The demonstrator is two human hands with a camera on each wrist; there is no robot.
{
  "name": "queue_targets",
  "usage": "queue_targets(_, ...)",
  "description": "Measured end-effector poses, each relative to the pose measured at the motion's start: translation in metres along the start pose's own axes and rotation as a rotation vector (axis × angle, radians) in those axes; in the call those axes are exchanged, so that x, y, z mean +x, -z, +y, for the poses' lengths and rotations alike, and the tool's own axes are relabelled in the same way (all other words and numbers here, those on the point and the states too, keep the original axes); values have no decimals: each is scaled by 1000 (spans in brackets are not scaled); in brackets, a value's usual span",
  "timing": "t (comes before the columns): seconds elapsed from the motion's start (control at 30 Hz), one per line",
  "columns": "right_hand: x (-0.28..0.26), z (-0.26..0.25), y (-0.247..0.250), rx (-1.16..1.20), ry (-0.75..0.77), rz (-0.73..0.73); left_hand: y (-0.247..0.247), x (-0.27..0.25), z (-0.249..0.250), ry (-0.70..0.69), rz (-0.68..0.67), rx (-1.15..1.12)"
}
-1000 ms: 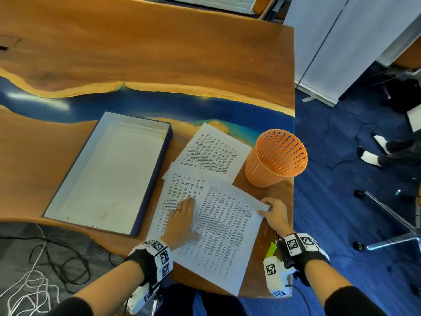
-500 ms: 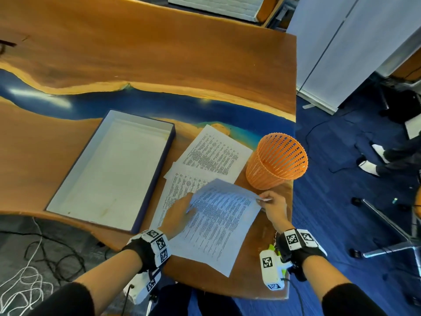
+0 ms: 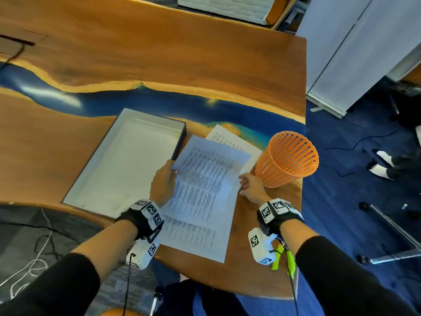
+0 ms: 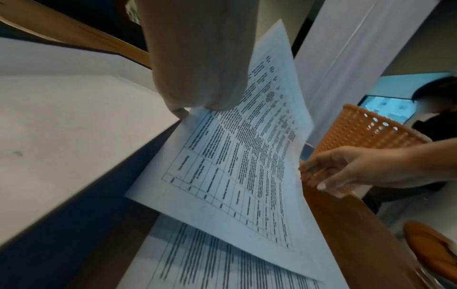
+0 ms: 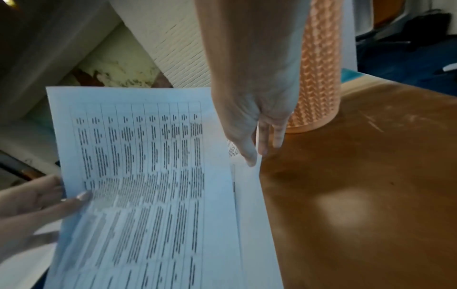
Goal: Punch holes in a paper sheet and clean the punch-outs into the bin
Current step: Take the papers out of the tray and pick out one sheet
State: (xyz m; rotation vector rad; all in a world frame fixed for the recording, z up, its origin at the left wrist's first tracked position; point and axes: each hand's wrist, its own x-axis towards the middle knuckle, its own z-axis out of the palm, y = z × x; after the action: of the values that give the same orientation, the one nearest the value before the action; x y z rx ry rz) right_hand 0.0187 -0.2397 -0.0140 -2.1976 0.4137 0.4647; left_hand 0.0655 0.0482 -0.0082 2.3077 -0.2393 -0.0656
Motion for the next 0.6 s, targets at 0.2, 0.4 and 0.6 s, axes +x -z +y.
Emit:
queue_targets(0.2, 14, -13, -12, -354, 58, -2, 18, 22, 6, 47, 120, -95)
queue_targets(0.4, 20, -19, -29, -517, 61, -22, 29, 38, 12, 63, 179, -171)
queue_targets(0.6, 21, -21, -35, -548, -27, -4, 31, 38, 6, 24, 170, -196)
